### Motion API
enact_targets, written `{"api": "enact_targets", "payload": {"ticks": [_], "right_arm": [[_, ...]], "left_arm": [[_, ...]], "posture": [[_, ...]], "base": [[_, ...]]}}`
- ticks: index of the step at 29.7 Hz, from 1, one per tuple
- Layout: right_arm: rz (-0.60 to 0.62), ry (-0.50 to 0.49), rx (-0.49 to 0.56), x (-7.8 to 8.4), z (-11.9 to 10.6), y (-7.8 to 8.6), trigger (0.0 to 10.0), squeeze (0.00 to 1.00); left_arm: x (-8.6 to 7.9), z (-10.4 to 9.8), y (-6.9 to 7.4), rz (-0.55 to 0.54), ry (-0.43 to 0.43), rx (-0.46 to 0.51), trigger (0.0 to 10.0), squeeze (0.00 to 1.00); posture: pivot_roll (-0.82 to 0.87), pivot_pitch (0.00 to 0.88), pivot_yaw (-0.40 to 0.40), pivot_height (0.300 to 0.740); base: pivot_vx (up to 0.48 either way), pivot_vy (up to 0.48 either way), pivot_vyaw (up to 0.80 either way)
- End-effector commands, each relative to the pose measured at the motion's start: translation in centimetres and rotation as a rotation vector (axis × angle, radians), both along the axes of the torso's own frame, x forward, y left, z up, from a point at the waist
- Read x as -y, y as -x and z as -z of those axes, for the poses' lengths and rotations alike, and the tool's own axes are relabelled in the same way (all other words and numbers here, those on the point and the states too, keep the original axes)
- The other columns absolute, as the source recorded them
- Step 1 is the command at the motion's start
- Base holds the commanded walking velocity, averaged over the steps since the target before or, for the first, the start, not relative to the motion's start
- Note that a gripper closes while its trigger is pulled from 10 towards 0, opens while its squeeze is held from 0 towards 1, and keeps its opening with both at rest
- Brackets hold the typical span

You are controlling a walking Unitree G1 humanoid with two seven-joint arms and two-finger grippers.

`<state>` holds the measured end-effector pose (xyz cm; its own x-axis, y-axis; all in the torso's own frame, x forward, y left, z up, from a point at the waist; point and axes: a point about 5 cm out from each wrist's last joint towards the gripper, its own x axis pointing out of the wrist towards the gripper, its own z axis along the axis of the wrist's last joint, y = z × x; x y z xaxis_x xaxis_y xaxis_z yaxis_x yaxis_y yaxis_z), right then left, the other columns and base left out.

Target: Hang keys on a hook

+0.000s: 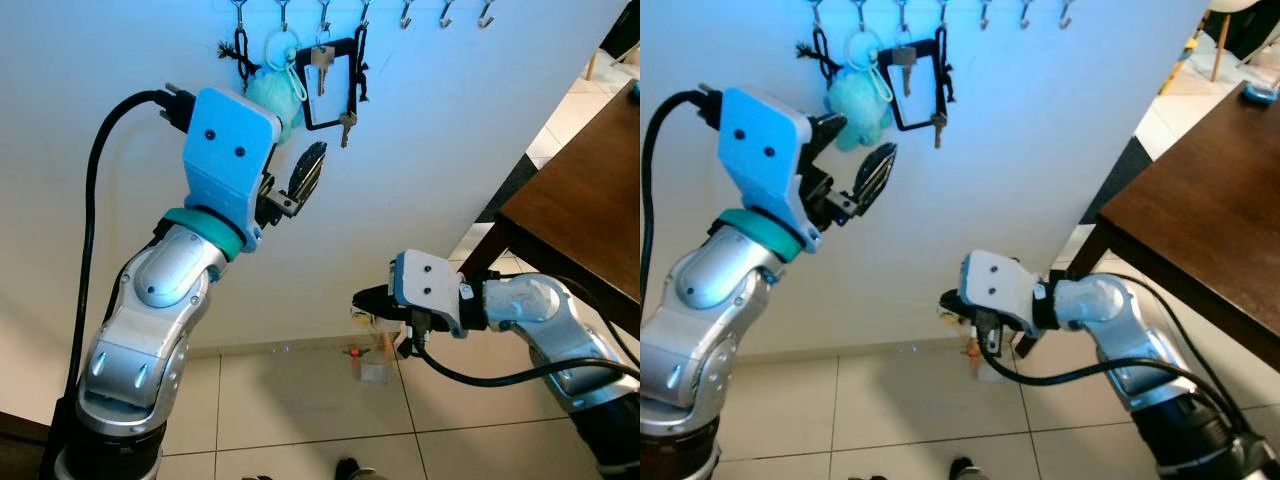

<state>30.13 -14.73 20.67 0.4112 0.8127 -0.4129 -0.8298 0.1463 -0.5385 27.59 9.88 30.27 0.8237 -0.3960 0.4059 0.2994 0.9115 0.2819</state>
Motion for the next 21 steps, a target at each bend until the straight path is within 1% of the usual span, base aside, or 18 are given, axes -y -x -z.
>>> {"api": "enact_targets", "payload": {"ticks": [1, 4, 5, 6, 7, 8, 9, 10, 12, 13, 15, 16, 17, 18, 19, 20, 21], "right_arm": [[0.004, -0.002, 0.022, -0.2, -0.3, -0.2, 10.0, 0.00], [0.004, -0.002, 0.022, -0.2, -0.3, -0.2, 10.0, 0.00], [0.040, -0.034, 0.081, -0.4, -1.1, -0.7, 10.0, 0.00], [0.133, -0.150, 0.191, -0.8, -3.0, -1.9, 10.0, 0.00], [0.206, -0.248, 0.268, -0.9, -4.5, -2.7, 10.0, 0.00], [0.206, -0.248, 0.268, -0.9, -4.5, -2.7, 10.0, 0.00], [0.283, -0.348, 0.331, -0.9, -5.8, -3.4, 10.0, 0.00], [0.352, -0.426, 0.372, -0.7, -6.8, -4.0, 10.0, 0.00], [0.352, -0.426, 0.372, -0.7, -6.8, -4.0, 10.0, 0.00], [0.396, -0.472, 0.393, -0.5, -7.3, -4.4, 10.0, 0.00], [0.396, -0.472, 0.393, -0.5, -7.3, -4.4, 10.0, 0.00], [0.450, -0.539, 0.413, -0.4, -7.9, -5.0, 10.0, 0.00], [0.450, -0.539, 0.413, -0.4, -7.9, -5.0, 10.0, 0.00], [0.491, -0.605, 0.425, -0.5, -8.4, -5.4, 10.0, 0.00], [0.491, -0.605, 0.425, -0.5, -8.4, -5.4, 10.0, 0.00], [0.511, -0.657, 0.429, -0.8, -8.7, -5.7, 10.0, 0.00], [0.511, -0.657, 0.429, -0.8, -8.7, -5.7, 10.0, 0.00]], "left_arm": [[0.0, 0.1, 0.3, 0.006, -0.006, 0.000, 10.0, 0.00], [0.0, 0.1, 0.3, 0.006, -0.006, 0.000, 10.0, 0.00], [-0.1, 0.1, 0.2, 0.005, -0.008, 0.001, 10.0, 0.00], [0.0, 0.1, 0.2, 0.007, -0.010, 0.001, 10.0, 0.00], [0.1, 0.1, 0.2, 0.010, -0.011, 0.001, 10.0, 0.00], [0.1, 0.1, 0.2, 0.010, -0.011, 0.001, 10.0, 0.00], [0.1, 0.1, 0.1, 0.012, -0.011, 0.001, 10.0, 0.00], [0.2, 0.1, 0.1, 0.014, -0.011, 0.001, 10.0, 0.00], [0.2, 0.1, 0.1, 0.014, -0.011, 0.001, 10.0, 0.00], [0.2, 0.1, 0.1, 0.014, -0.011, 0.002, 10.0, 0.00], [0.2, 0.1, 0.1, 0.014, -0.011, 0.002, 10.0, 0.00], [0.2, 0.0, 0.0, 0.014, -0.011, 0.003, 10.0, 0.00], [0.2, 0.0, 0.0, 0.014, -0.011, 0.003, 10.0, 0.00], [0.2, -0.1, 0.0, 0.013, -0.011, 0.006, 10.0, 0.00], [0.2, -0.1, 0.0, 0.013, -0.011, 0.006, 10.0, 0.00], [0.2, -0.2, 0.0, 0.013, -0.009, 0.009, 10.0, 0.00], [0.2, -0.2, 0.0, 0.013, -0.009, 0.009, 10.0, 0.00]], "posture": [[-0.01, 0.152, 0.070, 0.740], [-0.01, 0.152, 0.070, 0.740], [-0.01, 0.150, 0.072, 0.740], [-0.01, 0.147, 0.077, 0.740], [-0.01, 0.145, 0.081, 0.740], [-0.01, 0.145, 0.081, 0.740], [-0.01, 0.145, 0.081, 0.740], [-0.01, 0.143, 0.085, 0.740], [-0.01, 0.143, 0.085, 0.740], [-0.01, 0.143, 0.085, 0.740], [-0.01, 0.143, 0.085, 0.740], [-0.01, 0.143, 0.088, 0.740], [-0.01, 0.143, 0.088, 0.740], [0.00, 0.143, 0.088, 0.740], [0.00, 0.143, 0.088, 0.740], [0.00, 0.142, 0.087, 0.740], [0.00, 0.142, 0.087, 0.740]], "base": [[0.000, 0.000, 0.00], [0.000, 0.000, 0.00], [0.000, 0.000, 0.00], [0.000, 0.000, 0.00], [0.000, 0.000, 0.00], [0.000, 0.000, 0.00], [0.000, 0.000, 0.00], [0.000, 0.000, 0.00], [0.000, 0.000, 0.00], [0.000, 0.000, 0.00], [0.000, 0.000, 0.00], [0.000, 0.000, 0.00], [0.000, 0.000, 0.00], [0.000, 0.000, 0.00], [0.000, 0.000, 0.00], [0.000, 0.000, 0.00], [0.000, 0.000, 0.00]]}}
